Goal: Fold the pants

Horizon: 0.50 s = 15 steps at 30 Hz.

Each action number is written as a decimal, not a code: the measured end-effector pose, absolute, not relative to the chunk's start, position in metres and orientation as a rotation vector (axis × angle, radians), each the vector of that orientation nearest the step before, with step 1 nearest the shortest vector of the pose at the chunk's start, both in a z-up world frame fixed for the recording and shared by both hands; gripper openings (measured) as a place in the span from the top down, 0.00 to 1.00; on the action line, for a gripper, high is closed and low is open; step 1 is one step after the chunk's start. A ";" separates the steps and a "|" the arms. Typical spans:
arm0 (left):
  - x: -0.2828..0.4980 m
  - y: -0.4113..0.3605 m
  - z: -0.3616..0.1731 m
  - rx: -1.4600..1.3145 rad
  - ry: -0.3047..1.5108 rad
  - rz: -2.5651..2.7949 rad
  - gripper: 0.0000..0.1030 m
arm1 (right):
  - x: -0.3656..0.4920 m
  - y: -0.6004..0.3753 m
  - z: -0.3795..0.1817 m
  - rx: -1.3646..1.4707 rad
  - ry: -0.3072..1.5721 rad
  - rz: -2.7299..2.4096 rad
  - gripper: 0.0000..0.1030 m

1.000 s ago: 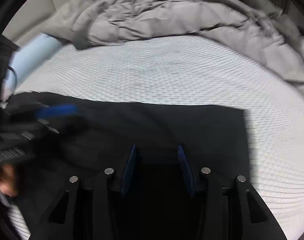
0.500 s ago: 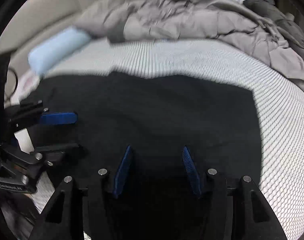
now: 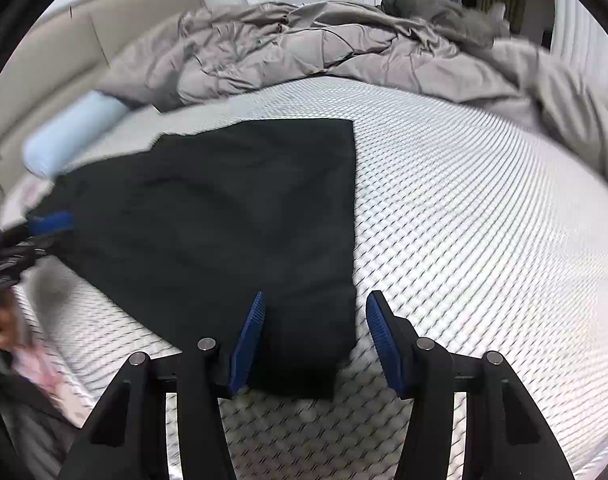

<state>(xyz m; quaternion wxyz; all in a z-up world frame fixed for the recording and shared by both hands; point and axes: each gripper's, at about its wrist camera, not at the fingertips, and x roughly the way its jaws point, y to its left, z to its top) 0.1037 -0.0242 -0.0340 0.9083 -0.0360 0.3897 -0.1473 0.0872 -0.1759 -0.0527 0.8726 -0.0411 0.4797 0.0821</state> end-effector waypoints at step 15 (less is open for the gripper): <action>0.048 0.099 0.003 -0.289 0.680 0.001 0.18 | 0.064 -0.199 -0.034 0.110 0.865 0.202 0.15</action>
